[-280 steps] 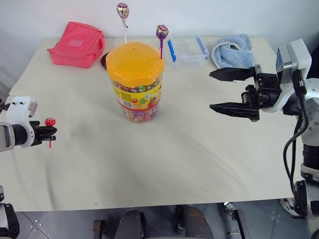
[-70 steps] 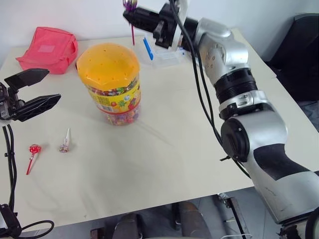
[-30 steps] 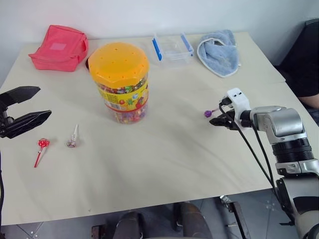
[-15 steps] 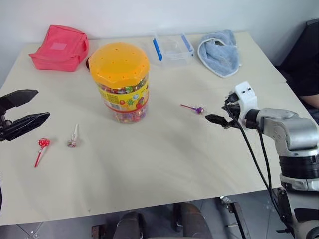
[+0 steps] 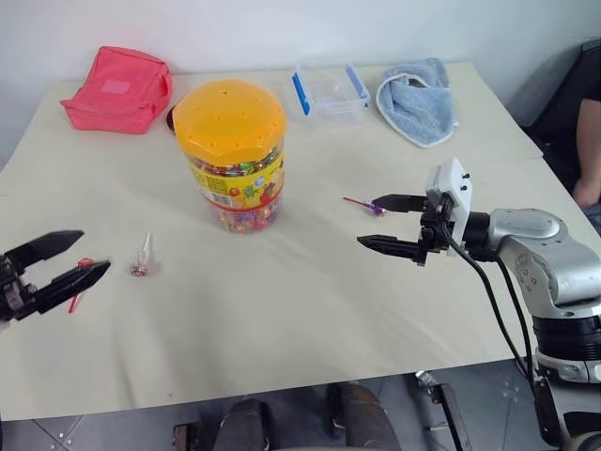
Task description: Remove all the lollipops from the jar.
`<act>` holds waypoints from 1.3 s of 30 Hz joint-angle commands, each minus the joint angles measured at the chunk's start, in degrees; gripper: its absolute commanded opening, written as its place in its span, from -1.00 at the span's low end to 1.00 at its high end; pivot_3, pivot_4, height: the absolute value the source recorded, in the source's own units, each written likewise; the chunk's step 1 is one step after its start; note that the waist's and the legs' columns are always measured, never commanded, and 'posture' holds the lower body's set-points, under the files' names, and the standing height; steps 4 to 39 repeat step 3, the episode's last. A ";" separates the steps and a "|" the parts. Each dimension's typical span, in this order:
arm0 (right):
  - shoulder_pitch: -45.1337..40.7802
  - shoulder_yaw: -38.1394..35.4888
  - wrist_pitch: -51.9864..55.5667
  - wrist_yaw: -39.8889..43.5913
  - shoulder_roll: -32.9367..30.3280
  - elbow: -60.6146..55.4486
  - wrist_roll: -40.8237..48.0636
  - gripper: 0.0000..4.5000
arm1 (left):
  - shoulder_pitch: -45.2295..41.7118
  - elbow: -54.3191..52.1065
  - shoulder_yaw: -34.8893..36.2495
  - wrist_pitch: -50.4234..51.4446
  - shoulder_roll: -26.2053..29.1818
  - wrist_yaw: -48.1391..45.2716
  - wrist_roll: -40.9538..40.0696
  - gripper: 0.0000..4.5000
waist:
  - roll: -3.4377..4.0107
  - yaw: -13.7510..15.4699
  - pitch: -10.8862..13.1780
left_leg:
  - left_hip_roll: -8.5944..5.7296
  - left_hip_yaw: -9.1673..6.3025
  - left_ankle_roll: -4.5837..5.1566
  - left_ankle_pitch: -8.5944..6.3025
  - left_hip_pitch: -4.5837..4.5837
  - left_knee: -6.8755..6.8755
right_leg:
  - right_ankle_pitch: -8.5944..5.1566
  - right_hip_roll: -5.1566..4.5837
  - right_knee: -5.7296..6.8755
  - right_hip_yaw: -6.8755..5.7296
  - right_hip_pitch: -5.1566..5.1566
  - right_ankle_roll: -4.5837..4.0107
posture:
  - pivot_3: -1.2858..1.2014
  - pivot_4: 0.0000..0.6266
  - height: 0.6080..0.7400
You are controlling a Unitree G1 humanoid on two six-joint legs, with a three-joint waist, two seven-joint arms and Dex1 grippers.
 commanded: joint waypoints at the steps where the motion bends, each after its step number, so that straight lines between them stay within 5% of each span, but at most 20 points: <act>1: -0.46 1.31 -2.86 0.17 0.77 0.92 -0.80 0.98 | 5.13 -4.45 5.16 -1.79 -2.36 -1.28 -0.83 1.00 | -0.01 0.08 -0.01 | 0.00 0.00 0.00 0.00 0.00 0.00 | 0.01 -0.01 0.00 0.00 0.00 -0.01 | 0.03 -0.52 1.00; 39: -0.40 1.28 -2.40 -0.14 1.25 1.20 -0.14 0.98 | 7.81 -6.23 5.89 -2.47 -3.88 -1.19 -0.67 1.00 | -0.02 0.10 -0.01 | 0.01 0.00 0.00 0.00 0.00 0.02 | 0.01 -0.03 0.00 0.01 0.00 -0.02 | 0.03 -0.52 1.00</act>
